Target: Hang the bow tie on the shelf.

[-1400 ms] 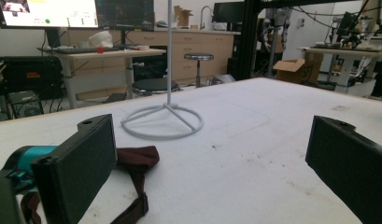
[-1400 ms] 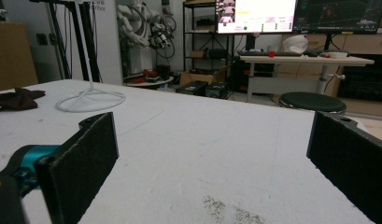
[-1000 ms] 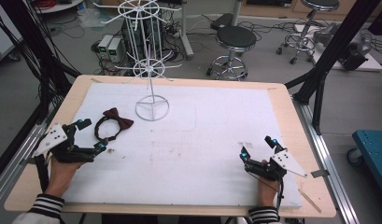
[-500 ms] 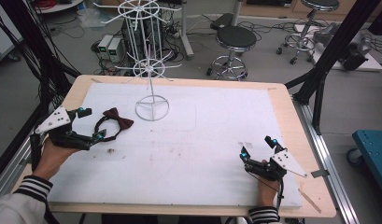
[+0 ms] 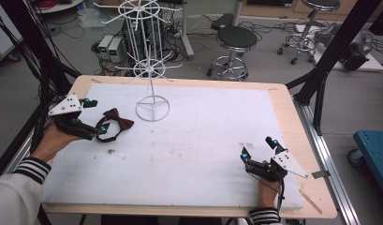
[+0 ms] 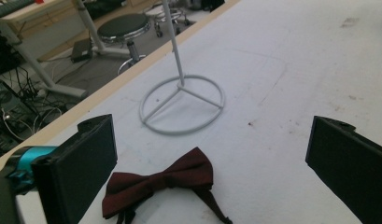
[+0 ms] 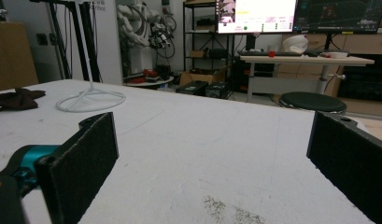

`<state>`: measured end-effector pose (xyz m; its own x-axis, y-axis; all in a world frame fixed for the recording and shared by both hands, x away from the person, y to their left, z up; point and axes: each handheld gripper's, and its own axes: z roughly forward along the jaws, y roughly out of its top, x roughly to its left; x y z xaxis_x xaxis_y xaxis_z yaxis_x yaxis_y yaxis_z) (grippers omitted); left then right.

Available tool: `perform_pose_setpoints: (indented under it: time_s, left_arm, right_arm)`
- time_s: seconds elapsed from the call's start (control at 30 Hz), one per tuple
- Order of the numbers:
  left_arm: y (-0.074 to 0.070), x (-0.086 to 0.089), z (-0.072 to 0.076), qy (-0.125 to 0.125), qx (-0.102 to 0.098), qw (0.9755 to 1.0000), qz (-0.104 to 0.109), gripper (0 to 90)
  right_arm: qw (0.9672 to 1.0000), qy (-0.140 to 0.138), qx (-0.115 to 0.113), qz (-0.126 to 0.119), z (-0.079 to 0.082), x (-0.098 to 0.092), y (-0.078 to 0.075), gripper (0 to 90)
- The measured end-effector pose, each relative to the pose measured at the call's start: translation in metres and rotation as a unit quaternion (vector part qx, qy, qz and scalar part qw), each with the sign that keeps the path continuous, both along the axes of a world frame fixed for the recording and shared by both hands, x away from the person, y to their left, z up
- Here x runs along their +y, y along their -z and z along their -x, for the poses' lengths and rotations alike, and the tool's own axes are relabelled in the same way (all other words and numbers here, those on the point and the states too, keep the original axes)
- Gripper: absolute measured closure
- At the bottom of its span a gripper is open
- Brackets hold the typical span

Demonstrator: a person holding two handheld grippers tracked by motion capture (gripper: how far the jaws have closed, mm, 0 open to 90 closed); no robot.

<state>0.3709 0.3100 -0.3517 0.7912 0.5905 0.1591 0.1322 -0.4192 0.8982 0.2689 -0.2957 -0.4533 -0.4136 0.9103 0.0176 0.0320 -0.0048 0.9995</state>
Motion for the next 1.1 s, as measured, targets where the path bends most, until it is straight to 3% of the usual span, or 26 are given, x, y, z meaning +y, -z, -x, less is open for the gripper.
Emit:
perform_pose_setpoints:
  time_s: [0.33, 0.7, 0.8, 0.97, 1.1]
  left_arm:
    - [-0.007, -0.002, -0.026, 0.013, 0.028, 0.9985, -0.046, 2.4]
    - [-0.004, -0.007, -0.054, 0.026, 0.048, 0.9925, -0.109, 2.5]
    - [-0.001, -0.009, -0.061, 0.027, 0.061, 0.9881, -0.138, 2.5]
    - [0.001, -0.012, -0.074, 0.029, 0.074, 0.9824, -0.169, 2.4]
    - [0.001, -0.014, -0.082, 0.039, 0.086, 0.9757, -0.198, 2.5]
  right_arm:
    - [1.0, 0.0, 0.0, 0.0, 0.0, 0.0, 0.0, 1.3]
    - [1.0, -0.002, -0.001, -0.002, 0.0, 0.0, 0.0, 1.4]
    - [1.0, -0.001, -0.003, -0.001, -0.001, 0.0, 0.0, 1.4]
    - [1.0, -0.002, -0.002, -0.002, 0.0, 0.0, 0.0, 1.4]
    - [1.0, -0.002, -0.002, -0.001, 0.0, 0.0, 0.0, 1.4]
